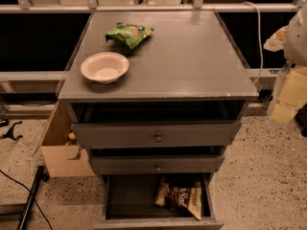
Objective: Pick brown chip bag from bottom drawer and place on counter
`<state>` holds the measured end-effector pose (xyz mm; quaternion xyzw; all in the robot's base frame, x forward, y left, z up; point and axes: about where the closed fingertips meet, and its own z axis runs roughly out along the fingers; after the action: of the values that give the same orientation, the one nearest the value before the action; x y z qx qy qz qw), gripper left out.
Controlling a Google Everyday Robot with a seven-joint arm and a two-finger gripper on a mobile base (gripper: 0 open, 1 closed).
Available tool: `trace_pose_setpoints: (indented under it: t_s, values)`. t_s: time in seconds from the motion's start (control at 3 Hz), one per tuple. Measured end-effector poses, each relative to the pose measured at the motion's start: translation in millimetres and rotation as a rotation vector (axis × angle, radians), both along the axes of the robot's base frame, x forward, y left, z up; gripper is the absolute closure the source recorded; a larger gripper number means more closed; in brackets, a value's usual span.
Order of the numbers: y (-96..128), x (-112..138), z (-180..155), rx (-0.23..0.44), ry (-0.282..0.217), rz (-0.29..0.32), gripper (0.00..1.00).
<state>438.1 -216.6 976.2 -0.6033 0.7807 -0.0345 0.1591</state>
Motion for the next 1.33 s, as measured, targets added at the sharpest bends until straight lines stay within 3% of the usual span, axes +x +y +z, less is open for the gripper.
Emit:
trace_pose_setpoints:
  t_s: [0.67, 1.0, 1.33]
  values:
    - [0.3, -0.2, -5.4, 0.004, -0.002, -0.020, 0.00]
    - [-0.7, 1.0, -26.8, 0.027, 0.009, -0.076, 0.00]
    - [0.0, 7.5, -68.2, 0.077, 0.035, -0.193, 0.00]
